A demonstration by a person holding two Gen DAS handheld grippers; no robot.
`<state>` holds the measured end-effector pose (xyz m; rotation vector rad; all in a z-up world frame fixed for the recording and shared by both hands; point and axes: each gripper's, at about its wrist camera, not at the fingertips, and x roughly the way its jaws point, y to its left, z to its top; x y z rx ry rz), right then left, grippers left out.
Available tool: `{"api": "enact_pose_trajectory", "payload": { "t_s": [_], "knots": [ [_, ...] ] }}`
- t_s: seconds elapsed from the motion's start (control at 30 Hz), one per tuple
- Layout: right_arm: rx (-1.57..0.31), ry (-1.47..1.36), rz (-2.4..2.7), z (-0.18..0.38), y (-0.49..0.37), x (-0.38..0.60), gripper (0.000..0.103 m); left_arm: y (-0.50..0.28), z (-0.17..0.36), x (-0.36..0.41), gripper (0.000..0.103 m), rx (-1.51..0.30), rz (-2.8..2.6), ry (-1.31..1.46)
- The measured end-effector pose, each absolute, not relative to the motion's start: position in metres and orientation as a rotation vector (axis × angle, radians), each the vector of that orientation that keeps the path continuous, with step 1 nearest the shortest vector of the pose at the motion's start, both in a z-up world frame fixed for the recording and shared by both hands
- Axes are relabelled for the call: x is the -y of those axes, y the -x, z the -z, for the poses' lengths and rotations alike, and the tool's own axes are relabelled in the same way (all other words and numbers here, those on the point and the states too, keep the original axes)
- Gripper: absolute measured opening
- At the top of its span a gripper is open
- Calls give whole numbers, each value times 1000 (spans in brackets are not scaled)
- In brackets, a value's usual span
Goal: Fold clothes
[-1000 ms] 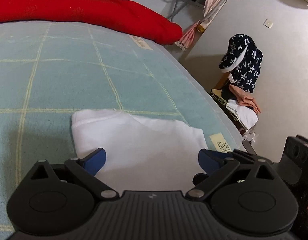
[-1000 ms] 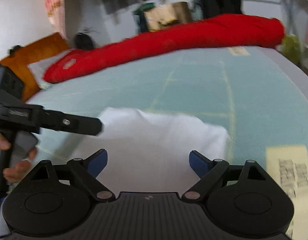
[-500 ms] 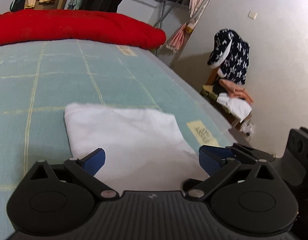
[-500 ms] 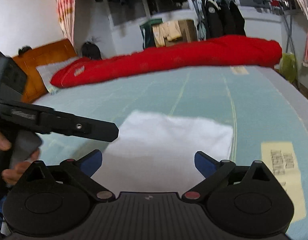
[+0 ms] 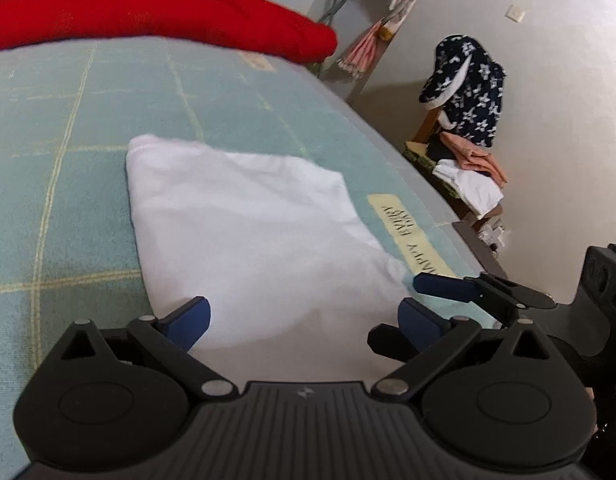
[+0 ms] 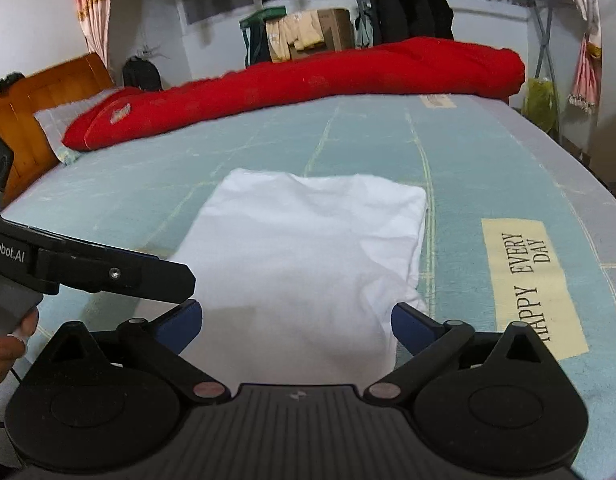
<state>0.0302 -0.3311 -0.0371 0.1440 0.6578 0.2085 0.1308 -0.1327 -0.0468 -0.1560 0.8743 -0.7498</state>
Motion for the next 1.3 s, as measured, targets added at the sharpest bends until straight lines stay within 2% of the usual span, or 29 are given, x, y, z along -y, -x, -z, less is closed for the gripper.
{"api": "enact_pose_trajectory", "payload": {
  "t_s": [0.23,0.5,0.73,0.9,1.3],
  "knots": [
    [-646,-160,-284,36,-17,325,103,-115,44,129,99,-866,783,156],
    [-727,-188,-280,61,-2,329,103,-104,76,114,99,-986,768,203],
    [-677,-266,-292,50,7,352,103,-112,58,88,99,-895,723,244],
    [-651,-456,-290,48,-19,395,103,-140,59,81,99,-893,700,293],
    [-777,-830,-371,98,-121,452,103,-206,112,65,99,-1060,712,584]
  ]
}}
